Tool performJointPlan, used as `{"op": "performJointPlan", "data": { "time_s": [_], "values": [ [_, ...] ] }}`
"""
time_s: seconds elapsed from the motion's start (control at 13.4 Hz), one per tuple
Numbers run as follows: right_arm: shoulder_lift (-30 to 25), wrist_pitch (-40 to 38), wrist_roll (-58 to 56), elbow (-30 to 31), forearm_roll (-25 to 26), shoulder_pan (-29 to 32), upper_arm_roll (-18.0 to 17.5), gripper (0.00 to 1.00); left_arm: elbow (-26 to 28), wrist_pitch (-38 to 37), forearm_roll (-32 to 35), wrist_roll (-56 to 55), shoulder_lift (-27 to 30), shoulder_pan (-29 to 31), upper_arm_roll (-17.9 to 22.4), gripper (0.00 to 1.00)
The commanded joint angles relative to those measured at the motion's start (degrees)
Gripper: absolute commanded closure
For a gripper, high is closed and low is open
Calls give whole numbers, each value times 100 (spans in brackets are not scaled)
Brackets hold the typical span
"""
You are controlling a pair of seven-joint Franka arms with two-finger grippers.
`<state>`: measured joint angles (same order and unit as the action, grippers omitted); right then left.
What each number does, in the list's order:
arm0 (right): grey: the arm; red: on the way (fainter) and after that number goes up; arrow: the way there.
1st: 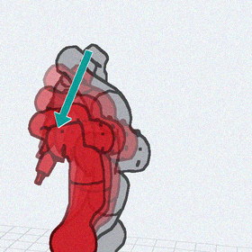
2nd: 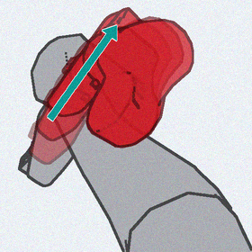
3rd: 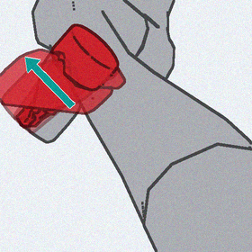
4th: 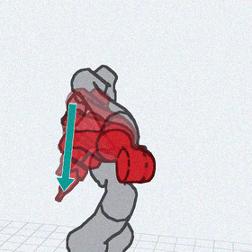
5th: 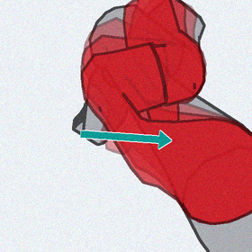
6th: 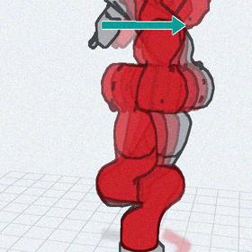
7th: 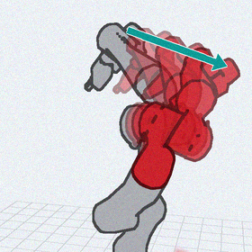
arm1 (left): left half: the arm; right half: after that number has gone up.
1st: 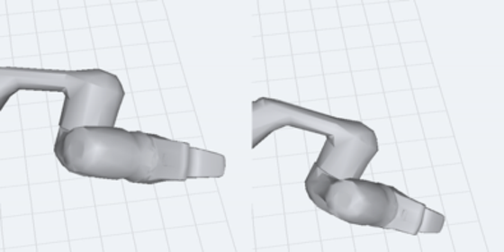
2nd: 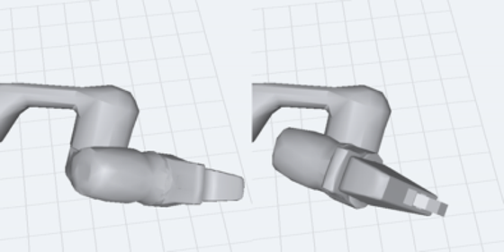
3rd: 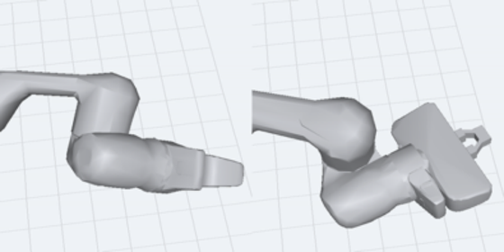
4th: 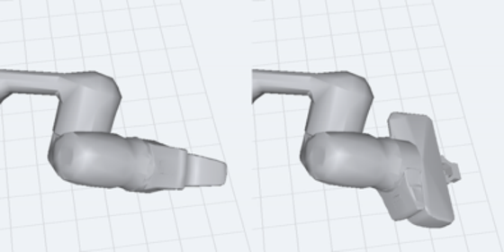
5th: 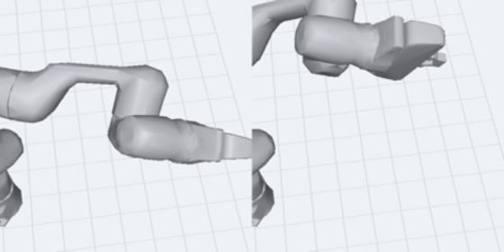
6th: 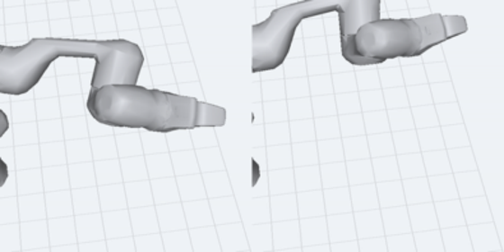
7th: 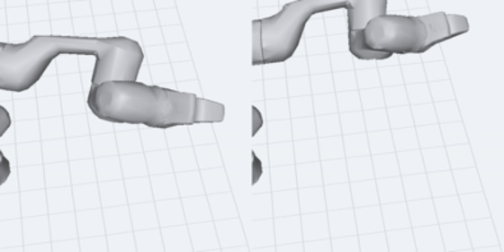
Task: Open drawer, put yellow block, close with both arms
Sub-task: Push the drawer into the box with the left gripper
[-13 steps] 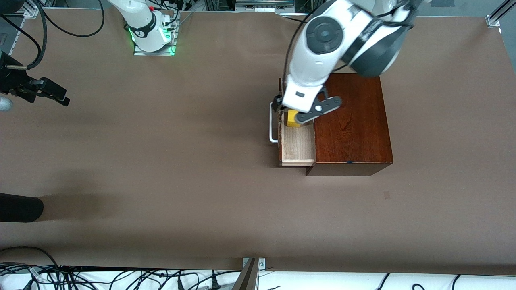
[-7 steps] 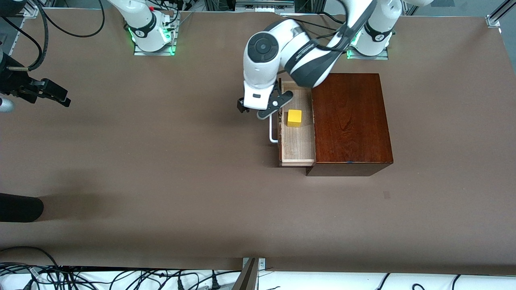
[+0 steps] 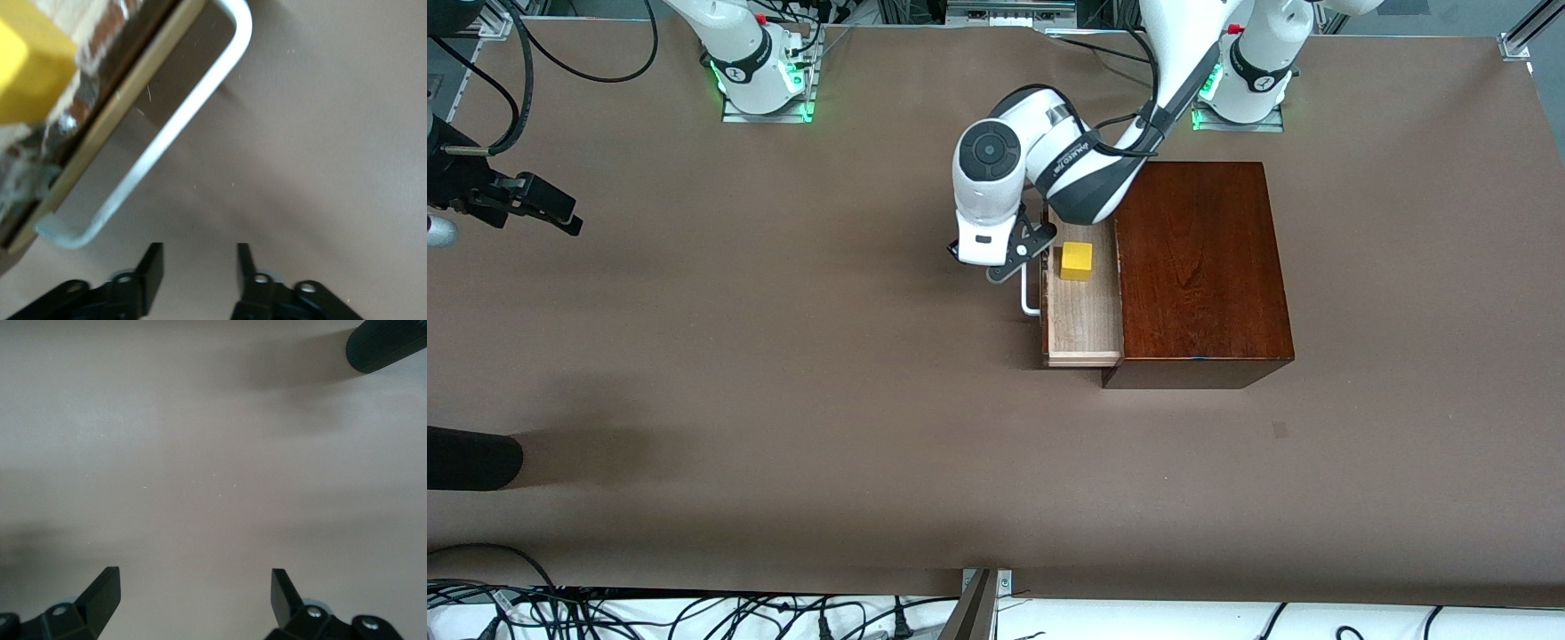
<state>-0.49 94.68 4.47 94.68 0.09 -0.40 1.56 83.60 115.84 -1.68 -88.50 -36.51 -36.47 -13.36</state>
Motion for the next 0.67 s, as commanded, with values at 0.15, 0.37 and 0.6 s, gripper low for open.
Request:
{"op": "performJointPlan", "data": {
  "time_s": [0.15,0.37,0.6],
  "values": [
    [14,-108,-51,-81,-71,-39,38,0,-195,-368,-87,105,-120,-27,282,100],
    [5,-108,-34,-90,-88,-39,29,0,-187,-387,-52,113,-120,17,352,100],
    [5,-108,-43,-81,-88,-39,29,0,-160,-579,-34,480,11,87,597,100]
  ]
}}
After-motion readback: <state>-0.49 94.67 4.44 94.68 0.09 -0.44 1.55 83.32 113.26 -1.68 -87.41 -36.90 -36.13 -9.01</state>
